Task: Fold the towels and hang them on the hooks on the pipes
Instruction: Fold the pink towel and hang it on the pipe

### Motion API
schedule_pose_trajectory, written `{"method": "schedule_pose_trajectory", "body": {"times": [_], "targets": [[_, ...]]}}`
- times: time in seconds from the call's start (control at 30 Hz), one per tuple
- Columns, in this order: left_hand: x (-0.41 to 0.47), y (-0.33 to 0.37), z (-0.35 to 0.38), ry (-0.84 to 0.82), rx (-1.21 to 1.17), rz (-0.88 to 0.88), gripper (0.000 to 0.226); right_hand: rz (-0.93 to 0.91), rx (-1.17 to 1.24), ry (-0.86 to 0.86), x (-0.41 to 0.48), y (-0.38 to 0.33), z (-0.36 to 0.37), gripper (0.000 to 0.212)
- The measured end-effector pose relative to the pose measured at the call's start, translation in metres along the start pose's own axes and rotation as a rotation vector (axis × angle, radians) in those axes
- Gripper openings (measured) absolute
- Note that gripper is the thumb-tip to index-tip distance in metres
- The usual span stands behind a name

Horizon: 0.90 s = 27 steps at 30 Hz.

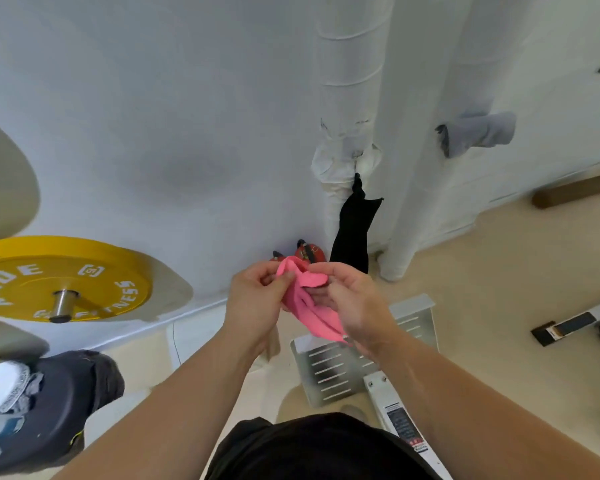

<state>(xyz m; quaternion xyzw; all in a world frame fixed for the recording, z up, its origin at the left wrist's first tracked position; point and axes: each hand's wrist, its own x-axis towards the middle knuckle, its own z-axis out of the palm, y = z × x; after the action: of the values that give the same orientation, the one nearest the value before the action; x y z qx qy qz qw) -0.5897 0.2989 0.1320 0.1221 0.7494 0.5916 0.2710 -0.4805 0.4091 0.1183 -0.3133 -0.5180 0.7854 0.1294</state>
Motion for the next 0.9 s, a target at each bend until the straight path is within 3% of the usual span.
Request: {"method": "schedule_pose_trajectory", "body": {"times": [0.07, 0.17, 0.3, 0.7, 0.9], "targets": [[0.000, 0.002, 0.002, 0.019, 0.041, 0.045, 0.019, -0.089, -0.159, -0.008, 0.005, 0.001, -0.004, 0.026], [0.001, 0.006, 0.006, -0.068, 0.140, 0.051, 0.030, -0.207, -0.328, 0.008, 0.010, -0.005, -0.007, 0.021], [0.005, 0.013, 0.004, -0.245, 0.244, 0.051, 0.037, -0.377, -0.582, 0.066, 0.014, -0.012, -0.007, 0.034], [0.011, 0.025, -0.018, -0.456, 0.079, 0.045, 0.024, -0.510, -0.526, 0.221, 0.019, -0.011, 0.008, 0.029], [0.014, 0.029, -0.029, -0.432, 0.254, 0.172, 0.025, -0.552, -0.600, 0.186, 0.022, -0.010, 0.013, 0.036]]}}
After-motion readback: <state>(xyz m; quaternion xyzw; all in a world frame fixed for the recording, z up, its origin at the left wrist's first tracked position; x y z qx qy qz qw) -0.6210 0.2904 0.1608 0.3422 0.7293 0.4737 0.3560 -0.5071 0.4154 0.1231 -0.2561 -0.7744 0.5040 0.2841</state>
